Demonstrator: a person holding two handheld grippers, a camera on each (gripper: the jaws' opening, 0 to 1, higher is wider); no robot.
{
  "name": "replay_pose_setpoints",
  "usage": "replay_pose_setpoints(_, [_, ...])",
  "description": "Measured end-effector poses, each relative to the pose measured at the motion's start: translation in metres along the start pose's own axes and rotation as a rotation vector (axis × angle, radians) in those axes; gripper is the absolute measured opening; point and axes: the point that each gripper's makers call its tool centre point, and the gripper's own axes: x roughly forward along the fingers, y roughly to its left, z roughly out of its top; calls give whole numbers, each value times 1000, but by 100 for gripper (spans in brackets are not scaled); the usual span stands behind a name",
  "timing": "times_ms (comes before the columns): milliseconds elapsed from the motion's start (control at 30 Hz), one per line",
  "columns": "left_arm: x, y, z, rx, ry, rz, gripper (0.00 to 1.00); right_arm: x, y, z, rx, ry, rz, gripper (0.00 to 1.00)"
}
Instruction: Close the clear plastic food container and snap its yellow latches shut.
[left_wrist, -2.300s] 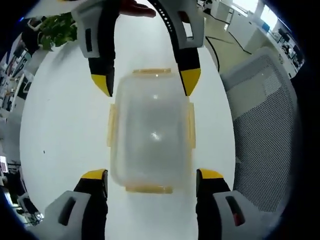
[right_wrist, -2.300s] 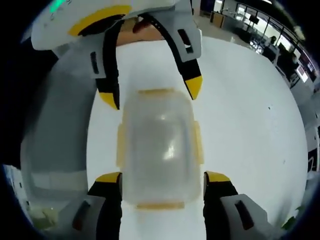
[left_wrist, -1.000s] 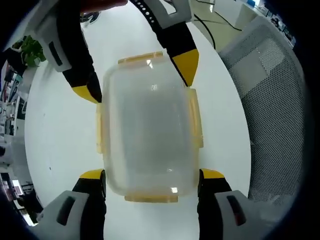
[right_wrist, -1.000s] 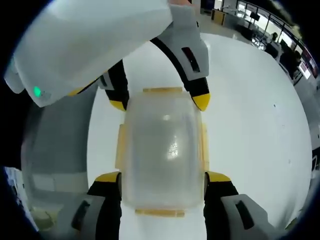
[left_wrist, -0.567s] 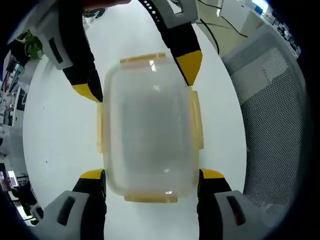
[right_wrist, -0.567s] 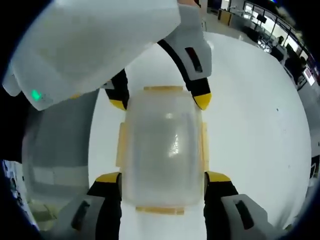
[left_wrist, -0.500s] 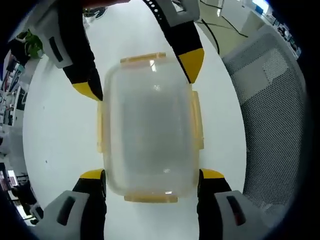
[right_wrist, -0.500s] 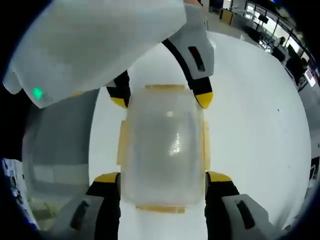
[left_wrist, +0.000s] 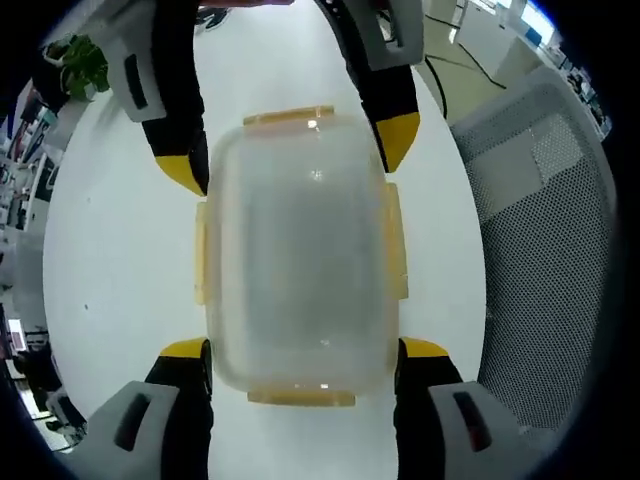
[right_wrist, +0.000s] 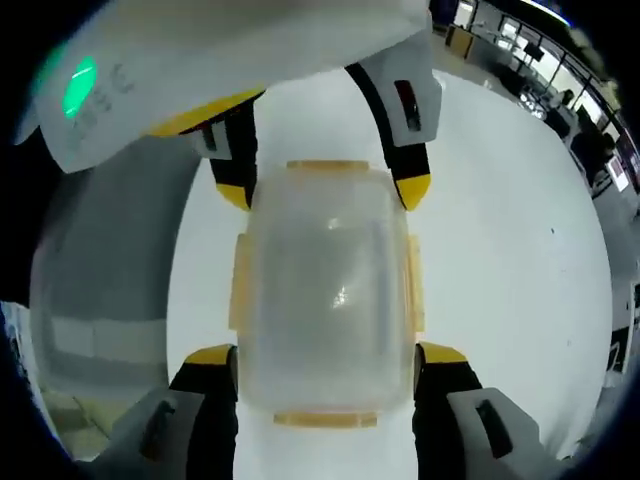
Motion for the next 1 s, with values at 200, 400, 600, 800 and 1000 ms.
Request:
replay_pose_setpoints(200, [-1,-1,0,-10,-6,2,74,0,0,-1,1,-25,2,71])
replay_pose_setpoints(400, [-1,-2,0,-6,-11,8,74,-1,1,1,15,-59,-9,71])
replay_pose_setpoints(600, [-2,-3,0,-7,-11,14,74,0,2,2,17,-46,-16,71])
replay_pose_setpoints(800, [-3,-5,-2,-18,-13,16,74,2,4,5,11,-38,-16,72])
replay_pose_setpoints(1000, [-3,-5,-4,-25,-26,19,74,3,3,7,15,-43,-20,72])
